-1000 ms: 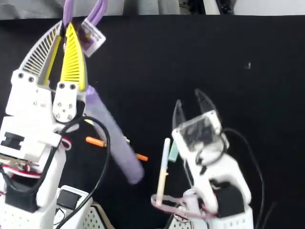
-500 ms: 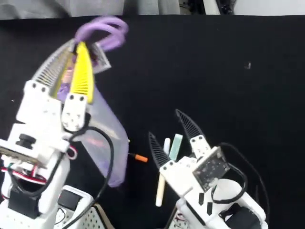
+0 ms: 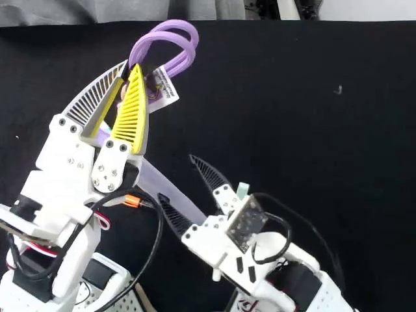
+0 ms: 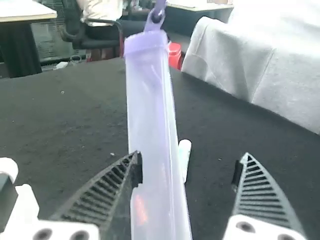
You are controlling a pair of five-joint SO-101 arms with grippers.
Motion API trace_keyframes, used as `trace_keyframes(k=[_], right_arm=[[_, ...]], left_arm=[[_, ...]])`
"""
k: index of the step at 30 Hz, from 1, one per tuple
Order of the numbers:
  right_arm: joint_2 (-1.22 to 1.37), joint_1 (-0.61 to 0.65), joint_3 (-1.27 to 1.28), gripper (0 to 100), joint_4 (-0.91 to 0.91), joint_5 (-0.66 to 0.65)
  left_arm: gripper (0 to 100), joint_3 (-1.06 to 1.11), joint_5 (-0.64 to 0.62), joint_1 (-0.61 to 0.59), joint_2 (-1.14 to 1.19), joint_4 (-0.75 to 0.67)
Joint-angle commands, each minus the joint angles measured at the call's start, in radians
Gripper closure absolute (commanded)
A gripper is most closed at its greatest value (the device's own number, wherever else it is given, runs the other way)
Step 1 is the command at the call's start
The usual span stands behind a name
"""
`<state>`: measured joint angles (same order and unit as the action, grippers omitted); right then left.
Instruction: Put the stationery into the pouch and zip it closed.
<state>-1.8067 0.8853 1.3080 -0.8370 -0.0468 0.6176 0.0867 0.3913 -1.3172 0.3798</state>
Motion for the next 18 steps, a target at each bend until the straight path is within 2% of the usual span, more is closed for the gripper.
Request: trace_keyframes(k=[1, 5, 11, 18], right_arm=[[-0.041, 0.018, 0.005, 69.1, 0.044, 0.008], [-0.041, 0.023, 0.064, 69.1, 0.092, 0.009], [-0.041, 0.157, 0.099, 69.1, 0.109, 0.002], [-0.039, 0.101, 0.231, 69.1, 0.252, -0.021]], left_arm=[[97, -0.038, -0.023, 0.007, 0.009, -0.023], [97, -0.035, -0.025, 0.013, 0.009, -0.021], [97, -0.035, -0.025, 0.015, 0.009, -0.020], [97, -0.035, -0.043, 0.018, 0.000, -0.018]])
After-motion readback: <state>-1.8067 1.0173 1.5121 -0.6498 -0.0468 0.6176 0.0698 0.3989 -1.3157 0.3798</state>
